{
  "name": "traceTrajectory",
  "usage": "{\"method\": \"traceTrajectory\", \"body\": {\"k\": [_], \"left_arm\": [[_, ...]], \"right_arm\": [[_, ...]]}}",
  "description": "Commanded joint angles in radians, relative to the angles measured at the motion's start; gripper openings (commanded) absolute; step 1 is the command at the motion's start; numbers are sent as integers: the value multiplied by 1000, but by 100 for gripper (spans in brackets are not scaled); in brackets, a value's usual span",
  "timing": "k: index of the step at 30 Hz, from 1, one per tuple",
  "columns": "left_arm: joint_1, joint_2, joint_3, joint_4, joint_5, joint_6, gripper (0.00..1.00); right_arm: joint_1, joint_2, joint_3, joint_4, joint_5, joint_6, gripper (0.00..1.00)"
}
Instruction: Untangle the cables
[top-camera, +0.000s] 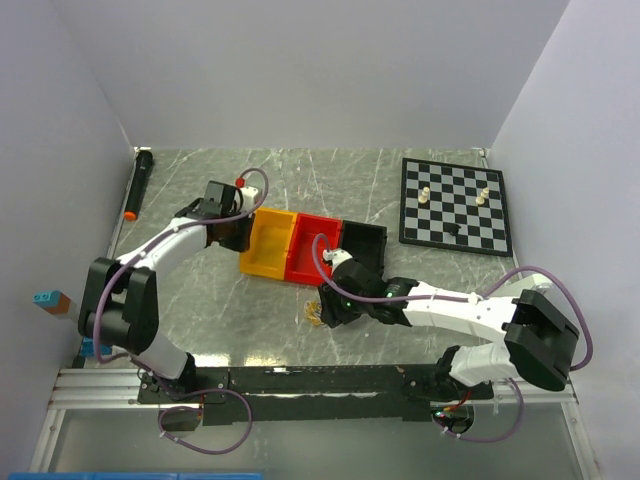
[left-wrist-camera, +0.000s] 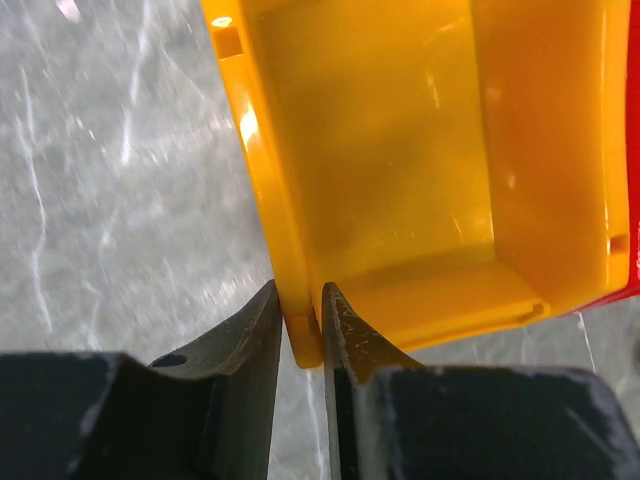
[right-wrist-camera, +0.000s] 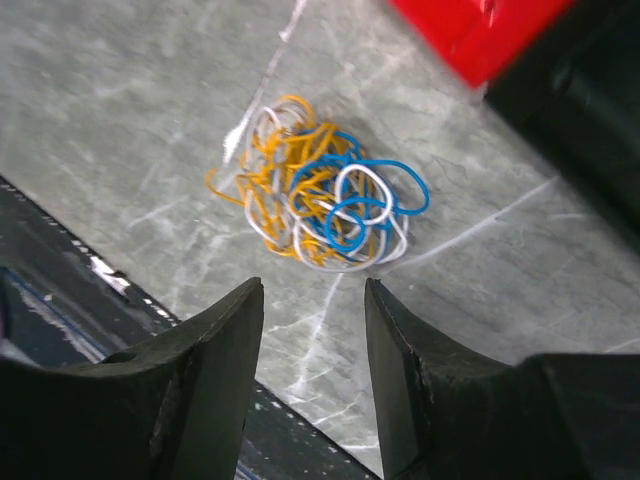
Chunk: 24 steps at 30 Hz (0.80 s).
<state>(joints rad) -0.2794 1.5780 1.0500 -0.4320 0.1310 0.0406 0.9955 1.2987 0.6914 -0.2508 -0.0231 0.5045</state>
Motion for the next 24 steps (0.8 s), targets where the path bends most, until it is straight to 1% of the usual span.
{"method": "traceTrajectory", "body": {"k": [1,4,5,6,8,11,12,14,17,21,24], "left_arm": [[-10,-98,-27,-76,44,10,26],[-17,-108,-38,-103,13,12,30],[-17,-105,-39,-112,4,12,36],[-17,-101,-36,-120,-5,13,49],[-17,-96,-28,-140,-13,10,68],[-17,-113,-34,-145,5,5,80],[-17,-121,-38,-145,13,7,83],[-17,-131,-28,-155,18,10,84],[-17,-145,-13,-166,25,18,83],[-17,-162,-7,-185,50,24,82],[-20,-176,-33,-188,30,41,81]], "right_arm": [[-8,-35,-4,38,-31,-4,53],[-11,-35,-7,39,-28,-6,57],[-15,-36,-10,44,-28,-4,57],[-21,-35,-12,48,-31,-3,57],[-38,-27,-13,56,-35,0,57],[-73,-25,-19,54,-40,6,57],[-95,-24,-23,50,-41,9,57],[-139,-21,-35,53,-58,12,57],[-216,-7,-41,67,-87,3,56],[-245,46,-1,64,-72,-30,55],[-251,83,20,73,-55,-47,54]]}}
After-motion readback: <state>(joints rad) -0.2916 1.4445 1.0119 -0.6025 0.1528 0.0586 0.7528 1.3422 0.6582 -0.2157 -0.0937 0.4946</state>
